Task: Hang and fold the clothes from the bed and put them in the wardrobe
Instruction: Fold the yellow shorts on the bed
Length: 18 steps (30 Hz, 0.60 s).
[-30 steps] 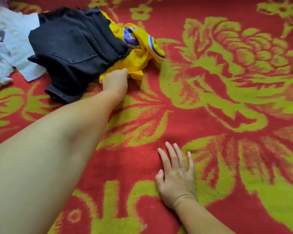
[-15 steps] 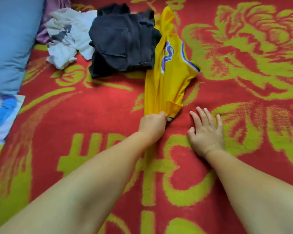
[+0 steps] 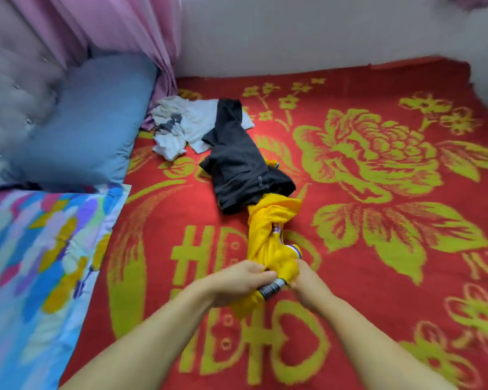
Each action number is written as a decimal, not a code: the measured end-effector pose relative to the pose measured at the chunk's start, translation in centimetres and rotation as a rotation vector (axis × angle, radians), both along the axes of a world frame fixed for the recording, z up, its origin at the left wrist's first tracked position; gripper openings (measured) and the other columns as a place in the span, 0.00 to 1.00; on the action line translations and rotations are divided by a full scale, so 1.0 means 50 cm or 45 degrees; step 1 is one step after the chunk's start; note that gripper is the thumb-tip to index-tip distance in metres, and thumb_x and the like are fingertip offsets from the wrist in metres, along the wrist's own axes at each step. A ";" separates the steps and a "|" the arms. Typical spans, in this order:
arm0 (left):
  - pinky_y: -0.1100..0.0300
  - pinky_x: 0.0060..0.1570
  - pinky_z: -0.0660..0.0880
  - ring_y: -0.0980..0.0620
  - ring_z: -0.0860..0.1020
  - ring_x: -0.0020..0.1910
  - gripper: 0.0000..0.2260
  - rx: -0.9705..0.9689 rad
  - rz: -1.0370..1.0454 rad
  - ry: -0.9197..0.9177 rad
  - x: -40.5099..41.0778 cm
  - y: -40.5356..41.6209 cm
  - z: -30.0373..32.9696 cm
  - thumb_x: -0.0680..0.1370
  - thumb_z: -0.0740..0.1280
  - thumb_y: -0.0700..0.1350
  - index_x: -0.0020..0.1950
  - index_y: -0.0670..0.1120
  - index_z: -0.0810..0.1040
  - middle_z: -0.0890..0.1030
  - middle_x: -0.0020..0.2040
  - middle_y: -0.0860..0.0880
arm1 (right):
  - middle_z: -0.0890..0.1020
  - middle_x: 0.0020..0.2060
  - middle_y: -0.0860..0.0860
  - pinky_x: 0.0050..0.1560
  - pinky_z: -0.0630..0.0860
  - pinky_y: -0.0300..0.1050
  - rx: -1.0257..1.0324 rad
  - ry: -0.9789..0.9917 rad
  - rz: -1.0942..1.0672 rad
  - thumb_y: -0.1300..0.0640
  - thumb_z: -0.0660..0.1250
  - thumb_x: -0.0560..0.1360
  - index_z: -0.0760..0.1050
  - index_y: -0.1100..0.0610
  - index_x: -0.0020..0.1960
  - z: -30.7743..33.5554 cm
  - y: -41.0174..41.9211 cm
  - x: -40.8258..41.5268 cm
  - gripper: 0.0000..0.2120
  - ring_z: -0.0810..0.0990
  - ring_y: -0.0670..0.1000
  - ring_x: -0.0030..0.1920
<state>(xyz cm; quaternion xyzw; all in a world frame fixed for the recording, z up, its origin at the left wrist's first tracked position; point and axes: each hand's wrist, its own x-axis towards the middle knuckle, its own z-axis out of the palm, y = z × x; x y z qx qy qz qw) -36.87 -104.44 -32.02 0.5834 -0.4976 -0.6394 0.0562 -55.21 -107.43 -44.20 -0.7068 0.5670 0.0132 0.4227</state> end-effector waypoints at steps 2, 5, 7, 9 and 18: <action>0.66 0.26 0.68 0.60 0.70 0.26 0.09 -0.058 0.069 0.124 0.028 -0.014 0.122 0.81 0.63 0.49 0.44 0.45 0.74 0.72 0.31 0.56 | 0.72 0.62 0.57 0.59 0.71 0.51 -0.250 -0.015 -0.095 0.60 0.60 0.74 0.76 0.53 0.60 0.103 -0.027 0.003 0.16 0.72 0.59 0.62; 0.65 0.25 0.70 0.58 0.73 0.26 0.12 -0.222 0.082 0.203 0.076 -0.026 0.279 0.80 0.63 0.48 0.40 0.44 0.77 0.77 0.30 0.53 | 0.75 0.57 0.58 0.54 0.68 0.47 -0.494 -0.065 -0.121 0.62 0.59 0.75 0.77 0.59 0.53 0.303 -0.087 0.011 0.11 0.73 0.59 0.59; 0.62 0.29 0.75 0.53 0.78 0.31 0.12 -0.350 0.170 0.240 0.111 -0.026 0.361 0.79 0.64 0.49 0.44 0.42 0.80 0.82 0.36 0.47 | 0.74 0.47 0.54 0.42 0.60 0.43 -0.520 -0.086 -0.134 0.61 0.57 0.78 0.70 0.55 0.47 0.446 -0.108 0.022 0.04 0.72 0.54 0.49; 0.61 0.34 0.78 0.51 0.82 0.36 0.12 -0.491 0.314 0.265 0.142 -0.027 0.428 0.79 0.64 0.49 0.46 0.41 0.81 0.84 0.40 0.45 | 0.72 0.43 0.51 0.42 0.59 0.41 -0.596 -0.176 -0.178 0.56 0.56 0.78 0.68 0.52 0.48 0.563 -0.115 0.030 0.03 0.69 0.50 0.46; 0.75 0.31 0.69 0.61 0.75 0.33 0.12 -1.181 0.788 -0.013 0.173 -0.032 0.537 0.82 0.59 0.40 0.41 0.49 0.76 0.78 0.37 0.51 | 0.80 0.51 0.55 0.56 0.76 0.54 -0.582 -0.321 -0.202 0.52 0.57 0.82 0.77 0.57 0.58 0.883 -0.036 0.061 0.13 0.78 0.56 0.52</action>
